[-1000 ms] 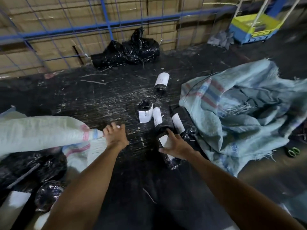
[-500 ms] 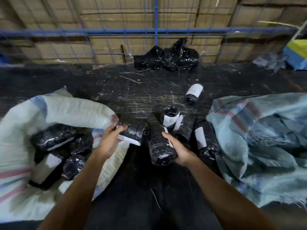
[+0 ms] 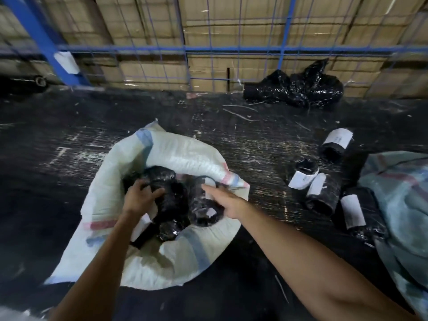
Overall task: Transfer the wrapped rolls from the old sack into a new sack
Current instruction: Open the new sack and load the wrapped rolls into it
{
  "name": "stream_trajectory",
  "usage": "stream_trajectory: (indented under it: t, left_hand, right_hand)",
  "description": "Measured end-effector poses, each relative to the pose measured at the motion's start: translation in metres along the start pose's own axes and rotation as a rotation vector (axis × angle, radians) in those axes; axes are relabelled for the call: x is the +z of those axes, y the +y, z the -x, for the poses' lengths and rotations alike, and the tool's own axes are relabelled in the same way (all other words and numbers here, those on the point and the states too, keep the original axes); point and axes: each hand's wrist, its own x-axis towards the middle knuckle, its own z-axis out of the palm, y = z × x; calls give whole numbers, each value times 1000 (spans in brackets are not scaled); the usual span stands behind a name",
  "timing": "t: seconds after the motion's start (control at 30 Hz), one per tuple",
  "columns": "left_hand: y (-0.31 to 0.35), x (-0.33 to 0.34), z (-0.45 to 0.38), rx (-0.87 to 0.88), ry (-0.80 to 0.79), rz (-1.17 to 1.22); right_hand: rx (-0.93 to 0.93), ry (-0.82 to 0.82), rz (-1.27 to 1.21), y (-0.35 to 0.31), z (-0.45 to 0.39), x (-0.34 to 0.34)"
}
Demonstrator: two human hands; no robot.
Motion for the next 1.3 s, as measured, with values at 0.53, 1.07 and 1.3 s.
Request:
stream_trajectory:
  t: [0.53, 1.07, 1.3]
  left_hand:
    - [19, 90, -11, 757, 21, -829]
    - [191, 261, 80, 651, -536, -214]
    - [228, 393, 103, 551, -778, -369]
  right_hand:
    - [-16, 204, 1366, 36, 9, -47]
    - [-134, 1280, 633, 69, 139, -275]
    - [89, 1004, 628, 97, 148, -353]
